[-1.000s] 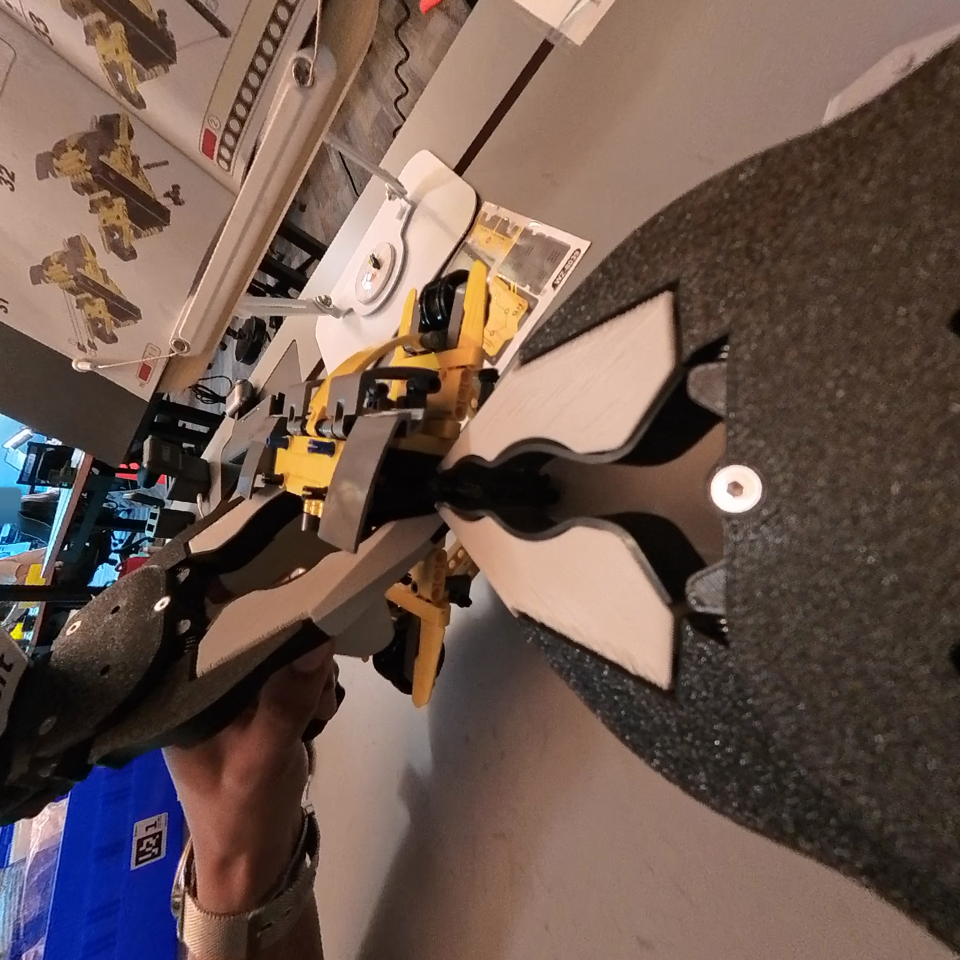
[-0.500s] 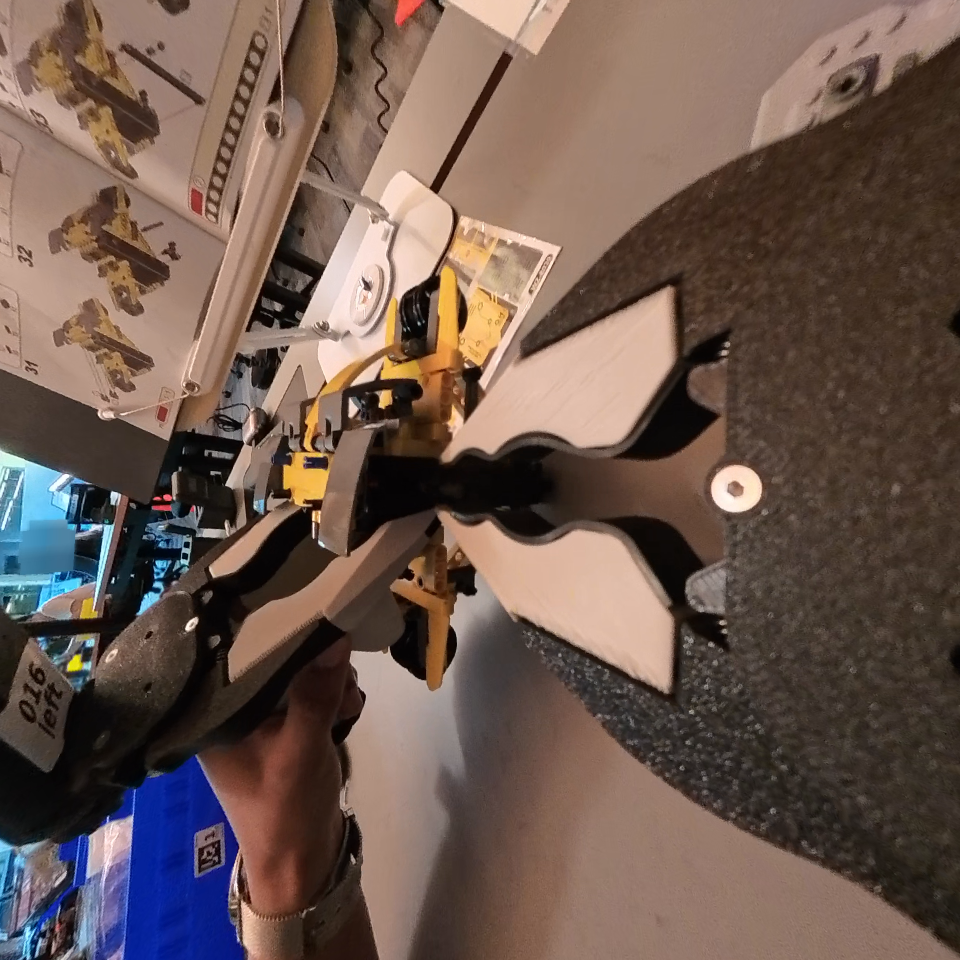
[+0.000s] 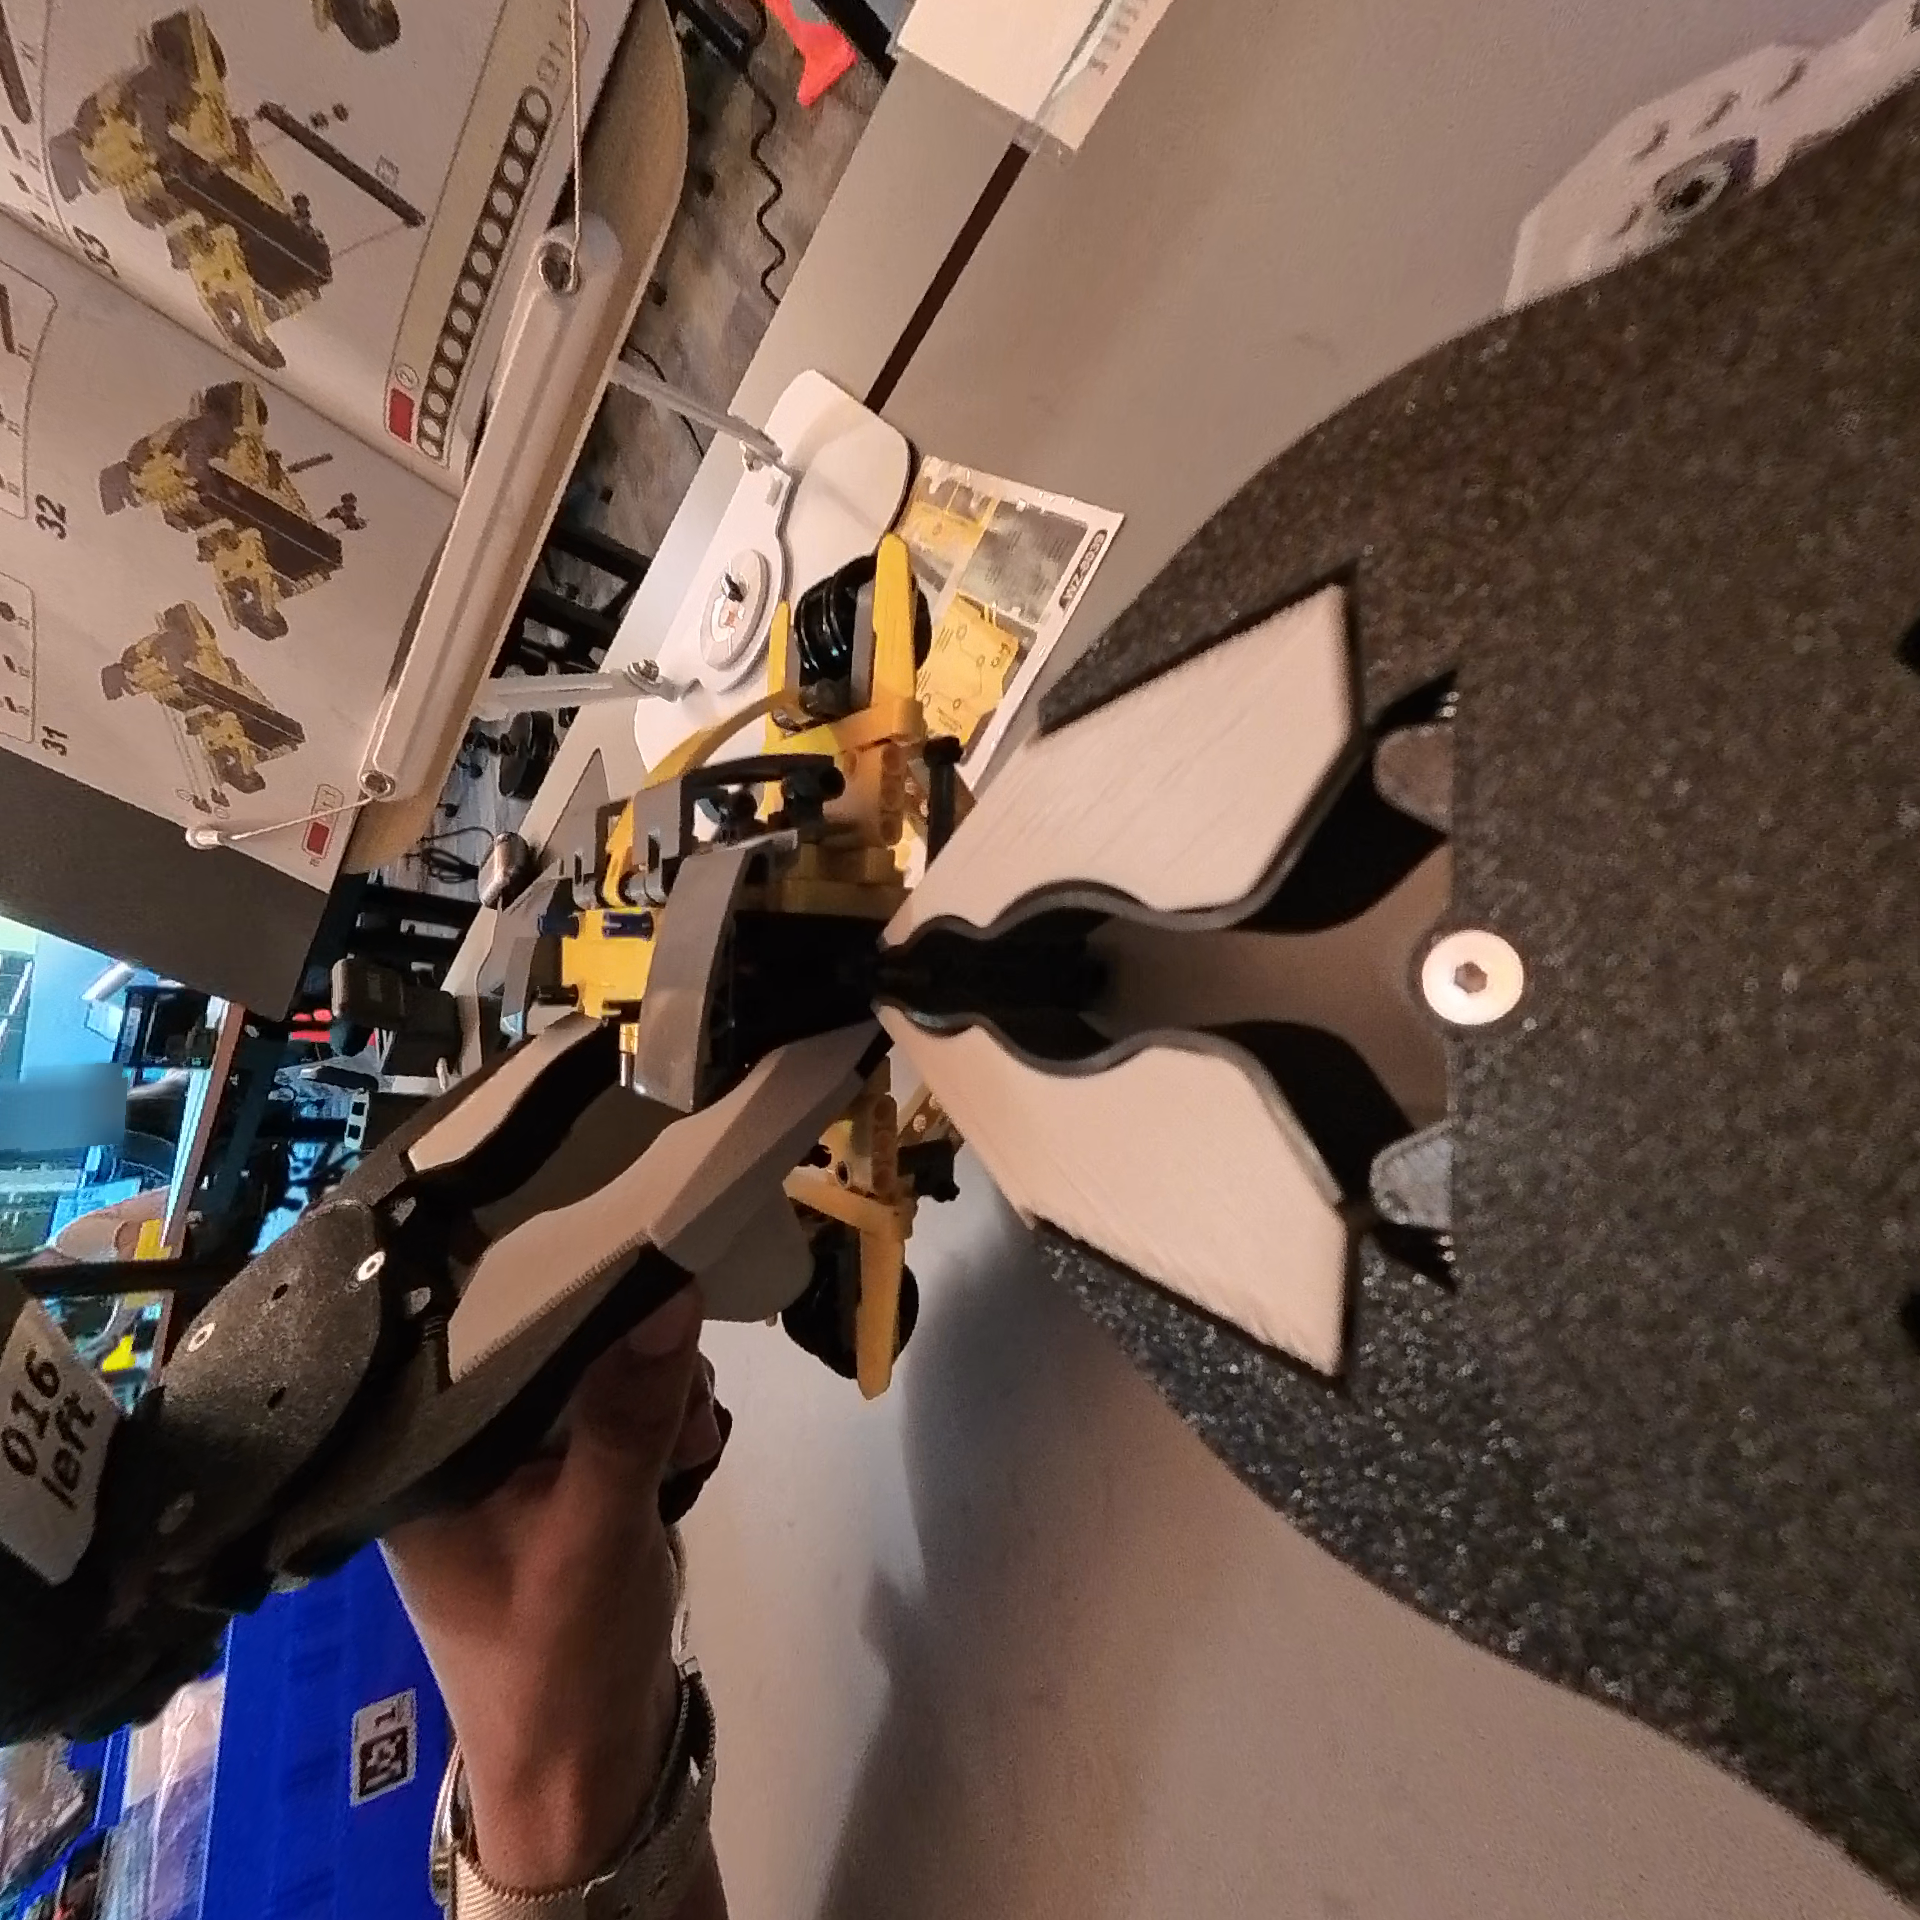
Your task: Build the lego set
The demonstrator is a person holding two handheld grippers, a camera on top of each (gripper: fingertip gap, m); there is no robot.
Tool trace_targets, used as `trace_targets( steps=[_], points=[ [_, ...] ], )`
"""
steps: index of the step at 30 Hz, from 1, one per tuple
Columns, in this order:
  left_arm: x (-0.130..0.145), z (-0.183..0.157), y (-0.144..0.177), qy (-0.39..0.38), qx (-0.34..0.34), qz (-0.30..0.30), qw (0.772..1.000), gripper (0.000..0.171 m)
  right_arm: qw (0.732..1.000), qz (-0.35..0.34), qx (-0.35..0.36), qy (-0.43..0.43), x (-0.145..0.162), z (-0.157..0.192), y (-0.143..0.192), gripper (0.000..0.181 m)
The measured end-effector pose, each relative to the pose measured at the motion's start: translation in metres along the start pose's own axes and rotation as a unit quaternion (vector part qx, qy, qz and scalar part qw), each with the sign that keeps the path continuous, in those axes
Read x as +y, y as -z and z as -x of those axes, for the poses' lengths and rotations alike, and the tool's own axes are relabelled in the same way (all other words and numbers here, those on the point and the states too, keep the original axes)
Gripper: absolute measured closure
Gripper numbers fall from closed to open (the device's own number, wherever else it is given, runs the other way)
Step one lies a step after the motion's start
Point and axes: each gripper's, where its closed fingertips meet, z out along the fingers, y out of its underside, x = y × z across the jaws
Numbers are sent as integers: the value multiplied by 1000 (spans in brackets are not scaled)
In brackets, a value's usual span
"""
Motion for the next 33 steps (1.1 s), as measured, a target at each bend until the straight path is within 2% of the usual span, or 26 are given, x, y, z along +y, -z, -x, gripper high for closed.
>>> trace_targets(
  steps=[18, 22, 33],
  points=[
    [-2, 4, -4, 5, -9, -9, 1000, 113, 1000, -3, -18, -7, -2, 1, -7, 178],
    [-1, 6, -3, 8, -6, -3, 1000, 113, 1000, 6, 7, 28, -4, 1, -8, 177],
    [-2, 3, -5, 2, -17, 4, 1000, 113, 1000, 0, 11, 11, -1, -3, -11, 177]
  ],
)
